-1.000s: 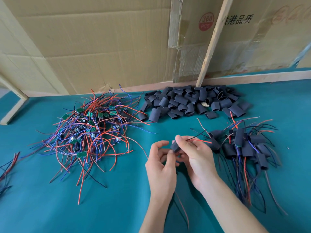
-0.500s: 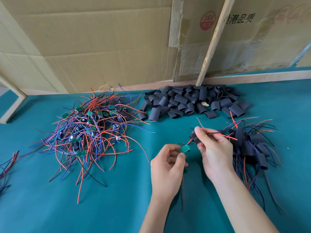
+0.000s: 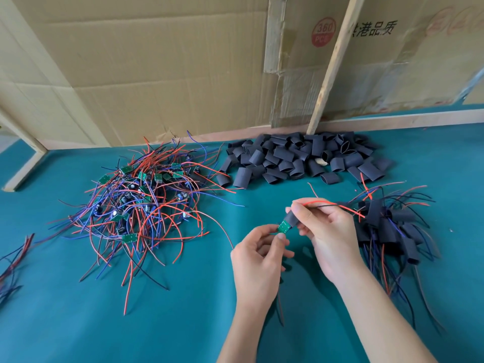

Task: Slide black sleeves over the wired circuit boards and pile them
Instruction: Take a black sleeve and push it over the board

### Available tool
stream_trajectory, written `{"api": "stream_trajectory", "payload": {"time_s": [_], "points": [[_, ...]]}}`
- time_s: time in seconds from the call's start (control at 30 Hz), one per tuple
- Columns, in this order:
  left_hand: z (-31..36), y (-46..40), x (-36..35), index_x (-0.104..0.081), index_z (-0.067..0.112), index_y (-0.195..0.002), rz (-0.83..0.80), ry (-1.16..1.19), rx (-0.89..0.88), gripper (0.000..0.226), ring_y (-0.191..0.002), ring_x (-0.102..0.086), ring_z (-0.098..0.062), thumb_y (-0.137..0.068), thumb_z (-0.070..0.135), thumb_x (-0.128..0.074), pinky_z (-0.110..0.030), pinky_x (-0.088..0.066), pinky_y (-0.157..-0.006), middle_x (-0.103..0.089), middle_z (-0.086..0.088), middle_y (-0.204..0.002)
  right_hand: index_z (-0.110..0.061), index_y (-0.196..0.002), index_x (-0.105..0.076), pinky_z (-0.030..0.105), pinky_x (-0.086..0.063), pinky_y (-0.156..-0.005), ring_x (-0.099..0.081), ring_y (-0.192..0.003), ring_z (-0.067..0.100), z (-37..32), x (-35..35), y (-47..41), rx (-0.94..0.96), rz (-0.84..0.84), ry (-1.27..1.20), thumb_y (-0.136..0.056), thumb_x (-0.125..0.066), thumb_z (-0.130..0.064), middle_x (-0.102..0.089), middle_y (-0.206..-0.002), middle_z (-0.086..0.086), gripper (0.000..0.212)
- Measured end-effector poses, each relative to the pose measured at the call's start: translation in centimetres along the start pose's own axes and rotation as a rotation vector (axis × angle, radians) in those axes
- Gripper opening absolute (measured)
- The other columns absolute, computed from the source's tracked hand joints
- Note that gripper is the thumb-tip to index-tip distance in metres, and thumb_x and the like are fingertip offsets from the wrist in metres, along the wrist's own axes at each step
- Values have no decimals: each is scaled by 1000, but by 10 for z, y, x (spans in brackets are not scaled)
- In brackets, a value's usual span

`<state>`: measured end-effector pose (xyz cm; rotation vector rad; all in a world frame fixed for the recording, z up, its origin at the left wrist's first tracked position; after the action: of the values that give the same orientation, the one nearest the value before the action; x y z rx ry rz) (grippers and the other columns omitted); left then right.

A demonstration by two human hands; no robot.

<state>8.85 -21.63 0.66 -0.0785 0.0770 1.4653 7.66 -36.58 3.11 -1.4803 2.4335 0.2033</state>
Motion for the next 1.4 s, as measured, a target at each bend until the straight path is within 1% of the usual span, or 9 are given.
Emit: {"api": "stream_trajectory", "payload": {"time_s": [0.13,0.2,0.3,0.47,0.7,0.9,1.0,1.1,1.4], "points": [[0,-1,0,-71,16,-99,-4,6,4,12,-68,-77,-20,-96,5,-67,-22,-50,-46,-78,-2,-79,-13,-95,-76,22,-51,-64,-72,-82,19,-5,0,1,-15,-70,40,-66,-86,-34,-78,-93,18,37],[-1,-1,0,-71,15,-100,-9,6,10,11,-67,-76,-20,-96,6,-67,-22,-49,-46,-78,-3,-79,-12,-98,-77,24,-50,-67,-72,-84,20,-6,2,-1,-17,-79,45,-64,-86,-35,-78,-97,20,43],[-1,0,-2,-71,15,-100,-21,-6,16,10,-66,-76,-20,-96,7,-67,-21,-48,-45,-77,-2,-78,-12,-98,-78,26,-51,-68,-71,-87,23,-9,7,-3,-8,-65,9,-65,-86,-29,-78,-101,19,37],[-4,-1,-1,-72,19,-98,-22,-44,10,10,-66,-76,-18,-97,10,-68,-21,-50,-46,-77,-1,-77,-20,-92,-82,21,-53,-62,-74,-76,19,-11,4,1,41,-82,97,-67,-85,-26,-79,-90,15,26],[-6,-3,-3,-70,32,-92,-32,-211,-59,18,-63,-75,-10,-97,15,-66,-26,-56,-55,-74,9,-71,-21,-96,-83,20,-53,-66,-75,-81,18,-12,6,-1,19,-171,105,-61,-87,-29,-80,-97,13,36],[-7,-4,-3,-68,36,-91,-13,-243,-80,22,-62,-74,-7,-97,15,-65,-32,-60,-60,-74,13,-71,-17,-105,-82,22,-56,-85,-74,-96,18,-11,8,-3,-2,-283,127,-61,-90,-21,-78,-109,11,45],[-7,-4,-3,-67,37,-91,-18,-246,-83,24,-63,-74,-7,-98,14,-64,-34,-60,-60,-73,12,-72,-16,-101,-82,21,-56,-76,-74,-89,17,-13,11,-3,1,-277,136,-62,-89,-21,-79,-102,13,40],[-5,-4,-3,-68,36,-91,-28,-244,-94,24,-62,-74,-9,-98,14,-63,-25,-56,-53,-73,10,-72,-16,-93,-82,21,-54,-64,-72,-73,16,-12,11,-4,30,-224,129,-65,-85,-17,-79,-89,15,28],[-4,-4,-2,-71,21,-100,-21,-113,-94,14,-65,-75,-15,-102,11,-61,-24,-53,-50,-75,1,-76,-16,-93,-82,23,-55,-64,-66,-69,18,-4,14,-4,-70,-175,79,-65,-84,-19,-78,-92,20,29]]}}
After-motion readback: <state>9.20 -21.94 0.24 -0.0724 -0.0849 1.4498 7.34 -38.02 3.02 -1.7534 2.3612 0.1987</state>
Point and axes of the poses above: each hand's wrist, its own y-axis away from the middle knuckle, its own x-axis out of the back of the hand, z = x × y, the point moved 5 cm from there along -y, towards the middle knuckle
